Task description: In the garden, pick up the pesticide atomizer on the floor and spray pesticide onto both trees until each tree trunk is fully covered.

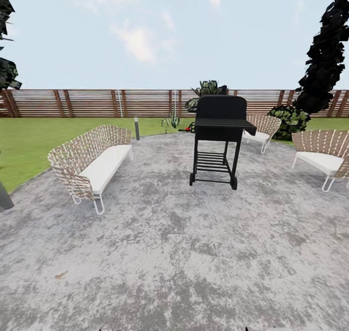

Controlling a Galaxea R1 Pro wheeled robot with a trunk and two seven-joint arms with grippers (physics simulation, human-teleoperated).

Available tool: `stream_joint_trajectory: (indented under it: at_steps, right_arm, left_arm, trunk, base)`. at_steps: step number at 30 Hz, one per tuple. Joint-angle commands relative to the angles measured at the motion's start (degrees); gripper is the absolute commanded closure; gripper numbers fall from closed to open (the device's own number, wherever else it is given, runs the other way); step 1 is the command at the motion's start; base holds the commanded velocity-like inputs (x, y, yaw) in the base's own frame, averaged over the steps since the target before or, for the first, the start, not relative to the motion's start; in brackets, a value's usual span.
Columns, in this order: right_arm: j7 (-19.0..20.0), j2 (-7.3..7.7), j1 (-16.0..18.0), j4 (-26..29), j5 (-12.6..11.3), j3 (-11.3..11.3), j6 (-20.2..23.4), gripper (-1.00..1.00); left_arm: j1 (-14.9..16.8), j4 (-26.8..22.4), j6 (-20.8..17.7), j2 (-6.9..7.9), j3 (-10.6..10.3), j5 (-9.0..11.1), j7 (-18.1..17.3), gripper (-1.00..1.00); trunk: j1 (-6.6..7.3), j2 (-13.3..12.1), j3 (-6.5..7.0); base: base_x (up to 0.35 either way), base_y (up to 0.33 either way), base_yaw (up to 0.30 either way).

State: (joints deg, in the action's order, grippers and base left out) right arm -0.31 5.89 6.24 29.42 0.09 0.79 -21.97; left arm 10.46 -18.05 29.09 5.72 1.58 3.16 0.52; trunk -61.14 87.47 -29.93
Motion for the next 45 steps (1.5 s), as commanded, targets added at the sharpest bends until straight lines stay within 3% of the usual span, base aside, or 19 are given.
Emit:
stream_joint_trajectory:
  at_steps: [1, 9, 45]
  right_arm:
    - [0.03, 0.0, 0.0, 0.02, 0.0, 0.0, 0.0, -1.0]
    - [0.05, 0.0, 0.0, 0.03, 0.06, 0.0, 0.0, -1.0]
    - [0.05, 0.17, 0.0, -2.06, 0.0, 0.22, -0.53, -1.0]
  left_arm:
    - [0.0, 0.15, 0.0, -0.05, 0.0, 0.0, 0.0, -1.0]
    - [0.03, 0.27, -0.08, -0.1, 0.0, 0.0, 0.0, -1.0]
    - [0.06, 0.47, 0.0, -0.27, -0.08, 0.0, 0.0, -1.0]
  trunk:
    - [-0.23, 0.42, -0.24]
    - [-1.98, 3.63, -1.96]
    - [-9.89, 18.07, -8.44]
  base:
    - [0.0, 0.0, 0.246]
    - [0.0, 0.0, 0.138]
    - [0.0, 0.0, 0.002]
